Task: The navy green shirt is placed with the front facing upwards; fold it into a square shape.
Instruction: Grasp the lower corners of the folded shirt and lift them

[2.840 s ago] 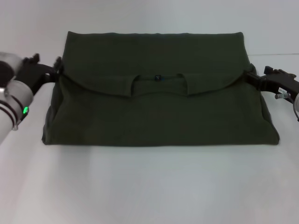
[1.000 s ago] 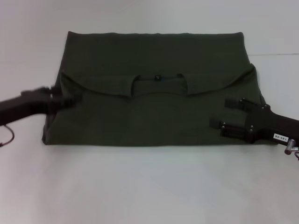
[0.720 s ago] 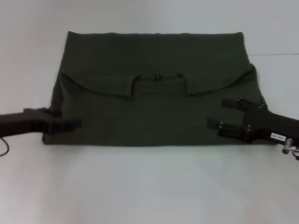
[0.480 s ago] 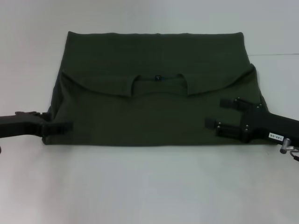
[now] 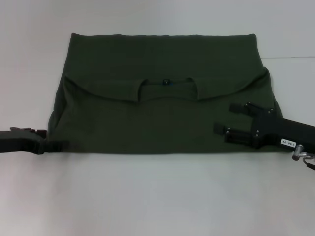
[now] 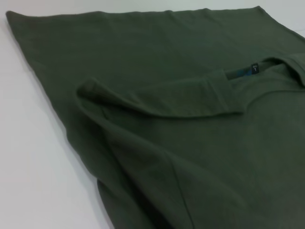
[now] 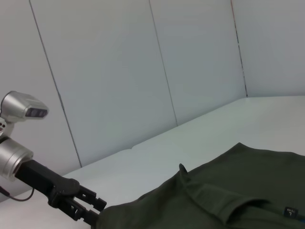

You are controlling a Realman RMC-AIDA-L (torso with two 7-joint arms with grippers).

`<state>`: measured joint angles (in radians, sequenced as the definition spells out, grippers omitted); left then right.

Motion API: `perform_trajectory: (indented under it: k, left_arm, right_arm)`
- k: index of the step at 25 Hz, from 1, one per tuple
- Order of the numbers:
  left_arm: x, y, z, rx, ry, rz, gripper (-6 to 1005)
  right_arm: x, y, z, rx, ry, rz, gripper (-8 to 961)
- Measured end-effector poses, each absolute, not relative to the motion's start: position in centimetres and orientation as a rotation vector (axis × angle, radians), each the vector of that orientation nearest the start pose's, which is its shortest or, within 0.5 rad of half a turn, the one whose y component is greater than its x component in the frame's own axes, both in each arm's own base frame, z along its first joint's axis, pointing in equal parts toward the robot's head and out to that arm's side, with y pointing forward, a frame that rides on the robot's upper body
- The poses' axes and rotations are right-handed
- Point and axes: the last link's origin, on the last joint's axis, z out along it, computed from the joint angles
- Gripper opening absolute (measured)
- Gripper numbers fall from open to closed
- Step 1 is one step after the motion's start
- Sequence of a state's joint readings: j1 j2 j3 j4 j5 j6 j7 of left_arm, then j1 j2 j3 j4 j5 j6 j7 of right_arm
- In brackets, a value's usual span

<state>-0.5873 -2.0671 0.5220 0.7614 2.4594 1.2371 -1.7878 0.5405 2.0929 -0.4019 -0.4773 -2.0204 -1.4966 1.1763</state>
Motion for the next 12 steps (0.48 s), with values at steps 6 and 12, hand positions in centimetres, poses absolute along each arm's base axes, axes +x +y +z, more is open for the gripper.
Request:
perform_trajectory:
  k: [6,12]
  left_arm:
    - [-32.35,36.57,2.94,-2.370,-1.087,-0.150,821]
    - [-31.90,36.65,2.45,-2.388,-1.085,-0.158,812]
  right_arm:
    - [28.20,33.10,-0.62,-2.479,0.651,0.851,945]
    - [28.22,33.23,-0.60,-2.474,0.662,0.848,945]
